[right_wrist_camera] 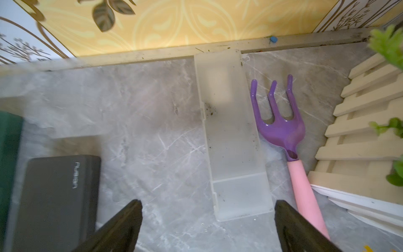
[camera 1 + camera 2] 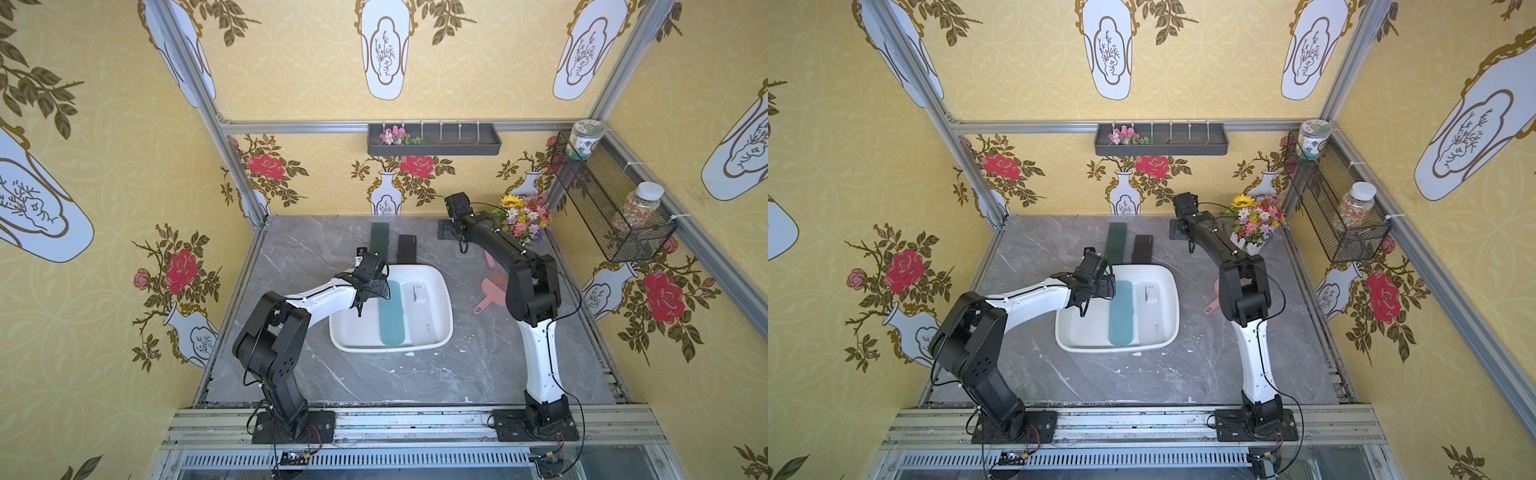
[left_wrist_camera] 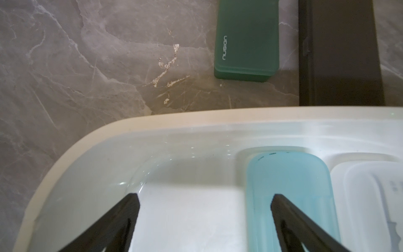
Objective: Put the pencil case into the storage box
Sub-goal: Move the pencil case to the center of the board.
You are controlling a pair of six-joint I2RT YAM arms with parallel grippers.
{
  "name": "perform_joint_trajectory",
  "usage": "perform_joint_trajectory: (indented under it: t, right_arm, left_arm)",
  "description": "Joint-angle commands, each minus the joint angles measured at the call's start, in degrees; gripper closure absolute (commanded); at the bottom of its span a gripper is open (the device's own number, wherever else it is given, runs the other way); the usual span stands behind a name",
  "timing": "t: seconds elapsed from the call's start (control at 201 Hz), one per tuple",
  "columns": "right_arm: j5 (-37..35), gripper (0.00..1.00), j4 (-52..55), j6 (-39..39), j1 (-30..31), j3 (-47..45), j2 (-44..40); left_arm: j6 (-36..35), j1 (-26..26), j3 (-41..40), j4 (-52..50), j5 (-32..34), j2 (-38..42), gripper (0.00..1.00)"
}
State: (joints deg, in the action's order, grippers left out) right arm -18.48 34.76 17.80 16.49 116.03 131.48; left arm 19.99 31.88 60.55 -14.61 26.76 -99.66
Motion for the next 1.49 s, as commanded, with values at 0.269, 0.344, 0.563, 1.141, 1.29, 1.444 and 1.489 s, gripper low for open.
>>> perform_joint_trajectory:
  t: [0.269,0.344,0.563,1.141,1.29,1.444,1.489]
  right_arm:
    - [-3.72,0.03,2.71,-1.20,-2.13,4.12,6.31]
    - [-1.47,0.03,2.34,-0.90,-2.67,4.30,7.02]
    - [1.35,0.03,1.89,-0.18,-3.93,4.75,8.79]
    - [6.45,0.15,2.60,0.07,-4.71,6.51,11.62]
    - [6.08,0.21,1.86,0.34,-4.71,3.66,10.23]
    - [6.08,0.23,1.54,0.31,-4.67,0.34,8.28]
    - [6.09,0.24,1.29,0.31,-4.71,-1.03,7.56]
  left_arm:
    - [0.15,-0.06,0.77,0.80,-0.79,-2.03,0.00]
    - [0.14,-0.06,0.78,0.86,-0.74,-2.17,0.00]
    - [0.05,-0.06,0.68,1.16,-0.74,-2.87,0.00]
    - [0.34,-0.06,-0.31,1.92,-0.57,-3.25,0.00]
    - [0.37,-0.06,-0.60,2.13,-0.56,-2.87,0.00]
    - [0.62,-0.06,-1.24,2.27,-0.75,-2.32,0.00]
    - [0.64,-0.04,-1.47,2.34,-0.67,-2.05,0.00]
